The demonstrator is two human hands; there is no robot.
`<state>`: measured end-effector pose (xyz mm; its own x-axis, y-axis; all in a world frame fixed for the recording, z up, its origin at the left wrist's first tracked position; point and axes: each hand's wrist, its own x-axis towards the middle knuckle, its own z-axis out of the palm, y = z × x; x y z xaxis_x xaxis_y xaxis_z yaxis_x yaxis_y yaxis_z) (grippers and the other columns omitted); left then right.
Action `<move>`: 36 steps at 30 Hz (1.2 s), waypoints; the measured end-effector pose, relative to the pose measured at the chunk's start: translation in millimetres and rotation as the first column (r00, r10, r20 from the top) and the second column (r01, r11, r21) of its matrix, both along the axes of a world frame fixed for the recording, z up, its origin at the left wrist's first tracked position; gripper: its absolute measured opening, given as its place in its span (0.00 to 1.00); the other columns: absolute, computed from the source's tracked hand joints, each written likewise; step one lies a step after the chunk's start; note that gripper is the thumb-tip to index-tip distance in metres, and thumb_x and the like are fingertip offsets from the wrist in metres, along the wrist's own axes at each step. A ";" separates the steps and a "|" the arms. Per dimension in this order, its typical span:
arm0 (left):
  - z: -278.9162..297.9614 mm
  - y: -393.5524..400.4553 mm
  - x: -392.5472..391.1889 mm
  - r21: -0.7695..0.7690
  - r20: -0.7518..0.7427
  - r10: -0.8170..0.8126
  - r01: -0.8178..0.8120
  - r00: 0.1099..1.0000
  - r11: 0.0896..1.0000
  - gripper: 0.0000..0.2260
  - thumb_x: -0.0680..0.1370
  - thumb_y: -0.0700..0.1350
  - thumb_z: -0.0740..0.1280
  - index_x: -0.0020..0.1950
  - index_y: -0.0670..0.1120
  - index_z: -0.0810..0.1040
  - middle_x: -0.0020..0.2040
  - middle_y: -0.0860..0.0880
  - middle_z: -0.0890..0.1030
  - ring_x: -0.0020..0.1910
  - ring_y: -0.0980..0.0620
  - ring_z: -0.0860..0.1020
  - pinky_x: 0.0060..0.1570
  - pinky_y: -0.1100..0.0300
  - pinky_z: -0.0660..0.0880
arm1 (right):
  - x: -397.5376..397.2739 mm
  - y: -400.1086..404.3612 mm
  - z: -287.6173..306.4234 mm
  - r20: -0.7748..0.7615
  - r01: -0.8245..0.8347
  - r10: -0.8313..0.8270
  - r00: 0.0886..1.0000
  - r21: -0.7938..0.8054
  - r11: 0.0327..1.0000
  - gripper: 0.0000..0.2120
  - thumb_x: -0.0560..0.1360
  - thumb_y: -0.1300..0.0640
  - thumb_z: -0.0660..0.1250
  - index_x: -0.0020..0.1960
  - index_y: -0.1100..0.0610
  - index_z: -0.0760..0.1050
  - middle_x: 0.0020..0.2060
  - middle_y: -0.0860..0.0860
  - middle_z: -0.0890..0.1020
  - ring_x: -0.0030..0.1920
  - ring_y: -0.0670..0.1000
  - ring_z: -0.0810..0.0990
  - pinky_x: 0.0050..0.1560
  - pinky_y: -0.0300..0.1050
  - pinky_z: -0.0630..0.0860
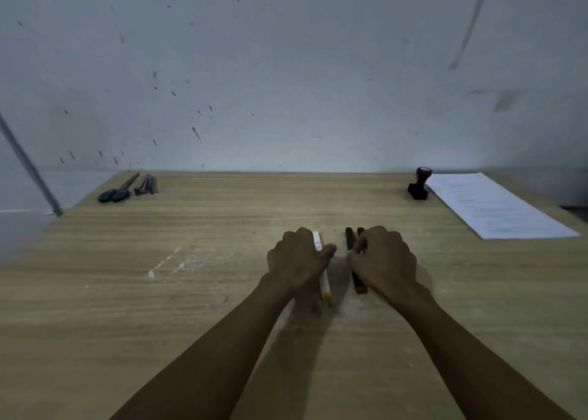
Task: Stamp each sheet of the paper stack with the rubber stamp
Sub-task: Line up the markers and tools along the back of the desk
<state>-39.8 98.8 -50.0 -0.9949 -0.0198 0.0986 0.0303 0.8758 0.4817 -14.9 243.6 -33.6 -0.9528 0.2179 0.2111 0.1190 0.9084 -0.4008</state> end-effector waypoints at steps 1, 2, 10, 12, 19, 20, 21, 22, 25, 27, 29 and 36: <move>0.4 5.8 2.7 -0.023 0.031 0.013 -0.012 0.999 1.000 0.27 0.73 0.67 0.63 0.53 0.43 0.73 0.51 0.43 0.76 0.50 0.41 0.78 0.47 0.51 0.75 | 2.0 4.2 -0.7 -0.002 0.018 -0.018 1.000 -0.006 1.000 0.05 0.73 0.51 0.70 0.46 0.51 0.79 0.43 0.48 0.81 0.45 0.51 0.80 0.39 0.44 0.73; 0.7 10.5 5.5 -0.051 0.050 0.019 -0.016 0.999 0.999 0.28 0.73 0.67 0.63 0.55 0.43 0.73 0.52 0.44 0.76 0.51 0.41 0.77 0.50 0.50 0.76 | 3.2 7.4 -1.7 -0.003 0.035 -0.035 0.999 -0.015 0.999 0.05 0.72 0.50 0.70 0.45 0.51 0.79 0.43 0.48 0.81 0.44 0.51 0.80 0.39 0.44 0.74; 9.1 20.1 12.8 -0.032 0.152 0.013 -0.008 0.988 0.999 0.16 0.74 0.52 0.66 0.55 0.45 0.69 0.55 0.44 0.74 0.51 0.43 0.76 0.50 0.53 0.74 | 8.5 11.8 -6.4 0.064 0.069 -0.072 0.995 0.039 0.997 0.17 0.72 0.41 0.69 0.51 0.53 0.76 0.46 0.51 0.80 0.46 0.53 0.80 0.43 0.45 0.74; 9.5 16.8 11.3 0.052 0.151 0.013 -0.021 0.989 0.998 0.13 0.75 0.53 0.66 0.49 0.46 0.67 0.52 0.44 0.74 0.46 0.45 0.75 0.44 0.56 0.72 | 9.0 8.5 -6.5 0.085 0.063 -0.071 0.994 0.089 0.994 0.20 0.72 0.39 0.68 0.54 0.54 0.75 0.48 0.51 0.79 0.48 0.54 0.80 0.44 0.45 0.74; 3.0 5.9 1.4 0.235 0.136 0.054 -0.086 0.989 0.968 0.18 0.75 0.54 0.65 0.53 0.40 0.73 0.47 0.43 0.76 0.44 0.45 0.76 0.37 0.57 0.68 | 8.7 -1.1 -9.3 0.094 0.048 -0.060 0.994 0.127 0.991 0.21 0.73 0.43 0.68 0.58 0.55 0.74 0.54 0.53 0.79 0.56 0.56 0.78 0.51 0.49 0.73; 2.2 4.5 -0.9 0.265 0.138 0.061 -0.096 0.989 0.960 0.18 0.75 0.54 0.65 0.52 0.39 0.74 0.45 0.43 0.76 0.43 0.46 0.76 0.34 0.58 0.67 | 8.3 -1.5 -9.6 0.083 0.049 -0.059 0.995 0.118 0.992 0.19 0.73 0.44 0.68 0.58 0.55 0.74 0.54 0.54 0.79 0.56 0.57 0.78 0.51 0.49 0.73; 1.6 3.0 -2.8 0.308 0.145 0.066 -0.109 0.987 0.945 0.17 0.75 0.53 0.65 0.49 0.38 0.75 0.42 0.44 0.75 0.40 0.47 0.75 0.31 0.59 0.65 | 8.8 -1.9 -9.0 0.071 0.053 -0.061 0.996 0.106 0.993 0.18 0.74 0.45 0.67 0.58 0.56 0.75 0.54 0.54 0.79 0.56 0.57 0.78 0.51 0.49 0.73; 1.3 2.0 -4.6 0.372 0.149 0.068 -0.120 0.986 0.920 0.15 0.76 0.52 0.65 0.46 0.39 0.74 0.39 0.45 0.74 0.37 0.48 0.74 0.30 0.59 0.64 | 8.9 -1.9 -8.7 0.060 0.056 -0.062 0.996 0.096 0.994 0.18 0.74 0.46 0.67 0.58 0.56 0.75 0.54 0.54 0.79 0.56 0.57 0.78 0.50 0.48 0.73; 2.8 0.8 -8.9 0.574 0.184 0.061 -0.157 0.981 0.803 0.13 0.78 0.46 0.64 0.39 0.38 0.72 0.34 0.45 0.73 0.34 0.46 0.73 0.32 0.58 0.68 | 11.1 -2.2 -7.5 0.017 0.066 -0.067 0.998 0.057 0.996 0.17 0.74 0.47 0.68 0.58 0.56 0.76 0.52 0.54 0.80 0.54 0.57 0.79 0.46 0.47 0.71; 3.4 0.3 -11.1 0.664 0.216 0.047 -0.182 0.975 0.726 0.13 0.78 0.44 0.63 0.44 0.33 0.75 0.41 0.36 0.79 0.40 0.39 0.79 0.38 0.50 0.75 | 12.0 -3.1 -4.7 -0.018 0.081 -0.081 0.997 -0.007 0.997 0.16 0.73 0.47 0.69 0.56 0.56 0.77 0.47 0.52 0.81 0.50 0.56 0.81 0.42 0.44 0.70; 4.0 -3.0 -10.1 0.711 0.218 0.038 -0.186 0.975 0.679 0.12 0.79 0.42 0.62 0.46 0.32 0.76 0.47 0.32 0.81 0.44 0.37 0.81 0.41 0.50 0.76 | 11.8 -5.3 -0.8 -0.021 0.097 -0.099 0.995 -0.087 0.991 0.15 0.72 0.45 0.70 0.52 0.55 0.78 0.40 0.50 0.78 0.46 0.55 0.81 0.39 0.43 0.70; 14.2 -54.5 -17.9 0.667 0.148 0.112 -0.183 0.983 0.722 0.12 0.77 0.43 0.65 0.40 0.35 0.78 0.41 0.34 0.82 0.33 0.41 0.79 0.29 0.57 0.73 | -1.3 -31.3 6.7 0.018 0.025 -0.020 1.000 -0.327 0.945 0.13 0.70 0.45 0.74 0.36 0.54 0.80 0.28 0.49 0.81 0.29 0.50 0.82 0.35 0.50 0.83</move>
